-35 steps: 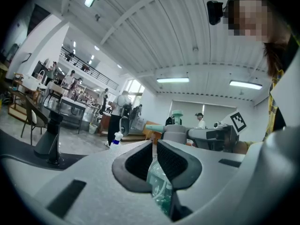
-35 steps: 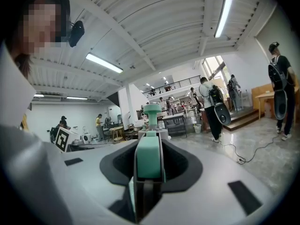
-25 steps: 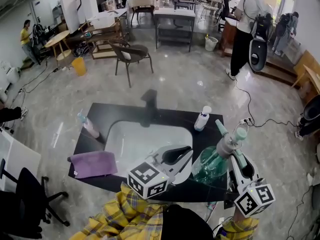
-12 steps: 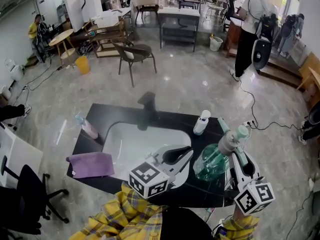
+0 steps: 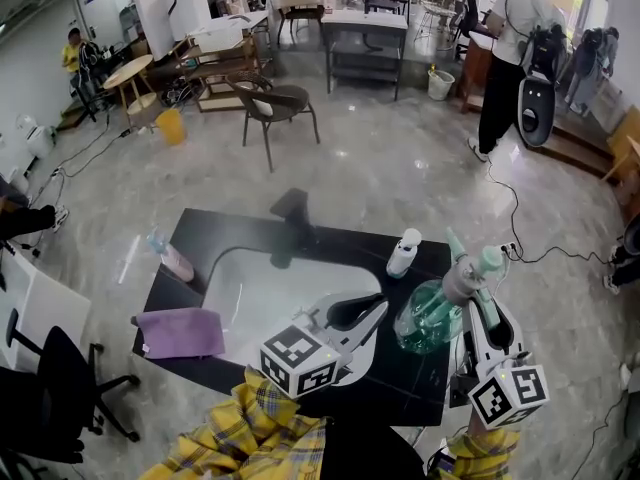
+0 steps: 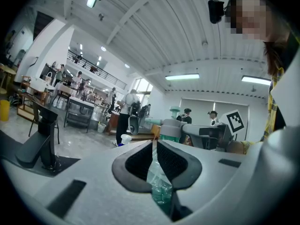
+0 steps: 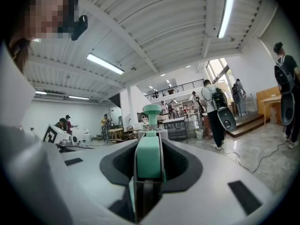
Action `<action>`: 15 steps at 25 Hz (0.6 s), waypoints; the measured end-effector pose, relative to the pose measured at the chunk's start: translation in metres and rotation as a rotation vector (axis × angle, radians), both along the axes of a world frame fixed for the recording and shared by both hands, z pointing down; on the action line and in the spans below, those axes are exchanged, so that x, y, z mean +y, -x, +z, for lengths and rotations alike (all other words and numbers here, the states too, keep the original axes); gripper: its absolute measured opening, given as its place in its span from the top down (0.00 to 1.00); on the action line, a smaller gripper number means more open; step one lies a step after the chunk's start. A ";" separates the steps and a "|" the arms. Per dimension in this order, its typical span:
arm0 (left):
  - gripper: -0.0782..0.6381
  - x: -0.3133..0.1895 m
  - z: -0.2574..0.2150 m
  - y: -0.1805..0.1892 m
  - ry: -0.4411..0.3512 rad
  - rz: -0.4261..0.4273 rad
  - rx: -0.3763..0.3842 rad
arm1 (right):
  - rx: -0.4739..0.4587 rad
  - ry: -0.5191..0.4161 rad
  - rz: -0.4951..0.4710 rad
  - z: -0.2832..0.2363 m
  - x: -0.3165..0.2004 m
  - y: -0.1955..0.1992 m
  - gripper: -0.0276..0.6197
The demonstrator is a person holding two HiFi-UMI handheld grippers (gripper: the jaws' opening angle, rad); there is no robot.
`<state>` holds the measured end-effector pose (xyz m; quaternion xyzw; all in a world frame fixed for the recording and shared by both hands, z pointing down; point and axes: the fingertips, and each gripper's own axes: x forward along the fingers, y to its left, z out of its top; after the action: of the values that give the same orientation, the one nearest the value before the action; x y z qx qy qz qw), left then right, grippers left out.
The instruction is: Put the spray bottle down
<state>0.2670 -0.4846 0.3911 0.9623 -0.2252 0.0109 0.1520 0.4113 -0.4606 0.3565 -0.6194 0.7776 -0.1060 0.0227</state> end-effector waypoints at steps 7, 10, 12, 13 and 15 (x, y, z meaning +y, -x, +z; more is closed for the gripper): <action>0.85 -0.010 0.002 -0.007 -0.001 -0.019 -0.002 | 0.021 -0.044 0.018 0.000 -0.016 -0.011 0.78; 0.85 -0.013 0.005 -0.011 -0.002 -0.026 -0.007 | 0.041 -0.056 0.027 0.001 -0.022 -0.013 0.78; 0.85 -0.016 0.006 -0.011 -0.005 -0.034 -0.009 | 0.049 -0.066 0.030 0.003 -0.026 -0.013 0.78; 0.85 -0.018 0.007 -0.010 -0.005 -0.039 -0.008 | 0.051 -0.072 0.030 0.004 -0.029 -0.012 0.78; 0.85 -0.022 0.009 -0.007 -0.005 -0.047 -0.006 | 0.053 -0.084 0.030 0.005 -0.033 -0.010 0.78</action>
<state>0.2744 -0.5069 0.4000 0.9571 -0.2484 0.0096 0.1491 0.4208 -0.4938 0.3618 -0.6322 0.7722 -0.0564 0.0294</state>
